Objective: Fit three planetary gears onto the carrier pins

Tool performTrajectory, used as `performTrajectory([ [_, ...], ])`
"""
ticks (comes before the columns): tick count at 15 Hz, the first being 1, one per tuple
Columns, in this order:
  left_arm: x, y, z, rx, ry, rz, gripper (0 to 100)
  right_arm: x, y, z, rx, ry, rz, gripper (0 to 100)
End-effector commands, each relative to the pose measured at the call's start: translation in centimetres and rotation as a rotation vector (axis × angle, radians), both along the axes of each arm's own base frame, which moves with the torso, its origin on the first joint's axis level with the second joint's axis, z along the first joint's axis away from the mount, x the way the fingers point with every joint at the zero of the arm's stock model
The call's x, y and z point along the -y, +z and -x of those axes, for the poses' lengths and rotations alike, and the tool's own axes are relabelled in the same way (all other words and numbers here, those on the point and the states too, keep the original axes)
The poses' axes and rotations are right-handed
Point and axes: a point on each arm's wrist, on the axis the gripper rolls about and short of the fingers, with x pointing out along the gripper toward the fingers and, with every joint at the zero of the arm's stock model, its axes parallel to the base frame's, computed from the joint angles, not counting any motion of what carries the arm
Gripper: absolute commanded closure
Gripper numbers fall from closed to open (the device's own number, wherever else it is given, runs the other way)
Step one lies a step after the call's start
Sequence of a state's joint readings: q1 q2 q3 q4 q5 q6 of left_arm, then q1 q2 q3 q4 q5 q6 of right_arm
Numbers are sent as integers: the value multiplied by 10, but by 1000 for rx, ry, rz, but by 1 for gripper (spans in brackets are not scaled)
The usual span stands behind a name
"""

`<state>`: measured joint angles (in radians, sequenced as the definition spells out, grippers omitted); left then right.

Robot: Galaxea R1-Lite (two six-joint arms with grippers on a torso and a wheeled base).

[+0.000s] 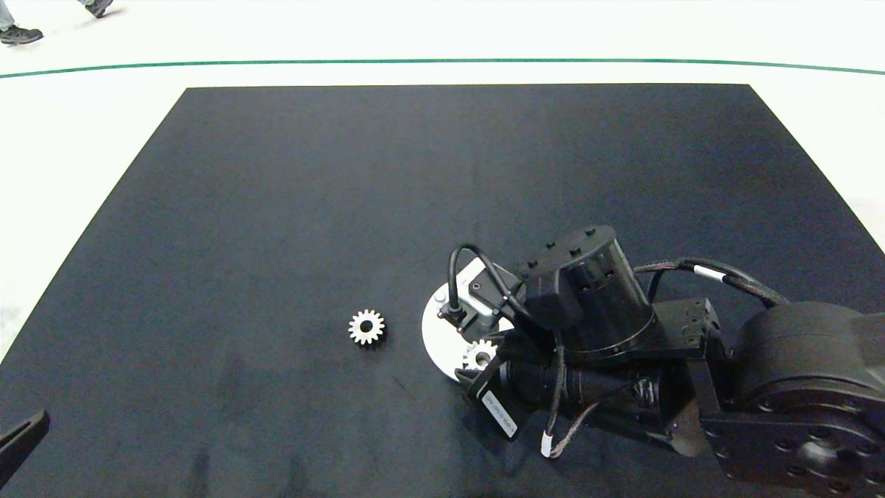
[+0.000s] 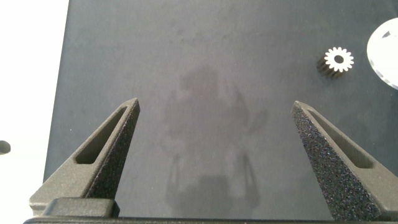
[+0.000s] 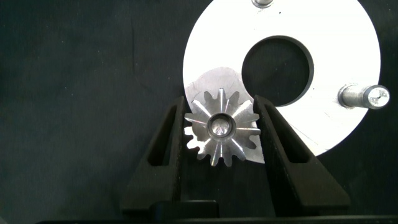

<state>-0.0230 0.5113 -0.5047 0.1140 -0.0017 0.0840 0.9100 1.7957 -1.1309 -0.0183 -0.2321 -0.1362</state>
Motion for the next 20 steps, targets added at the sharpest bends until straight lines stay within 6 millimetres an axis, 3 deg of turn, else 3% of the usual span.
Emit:
performTrajectory([
  [1,0,2,0,4,0,0,0,0,0,-1,2,-5,2,0],
  [6,0,2,0,6,2,0,0,0,5,1,13,-3,-10,0],
  [7,0,4,0,10,0,0,0,7,20,5,41,-4,-45,0],
  [9,0,5,0,15,0,0,0,43,70,20,143,-86,-131,0],
  [11,0,7,1,21,-1,0,0,98,90,11,168,-252,-141,0],
  [13,0,6,1,18,-3,0,0,137,86,-7,147,-361,-143,0],
  [15,0,6,0,15,-3,0,0,161,82,-17,119,-400,-157,0],
  [20,0,6,-1,12,0,0,0,167,51,-24,9,-390,-128,0],
])
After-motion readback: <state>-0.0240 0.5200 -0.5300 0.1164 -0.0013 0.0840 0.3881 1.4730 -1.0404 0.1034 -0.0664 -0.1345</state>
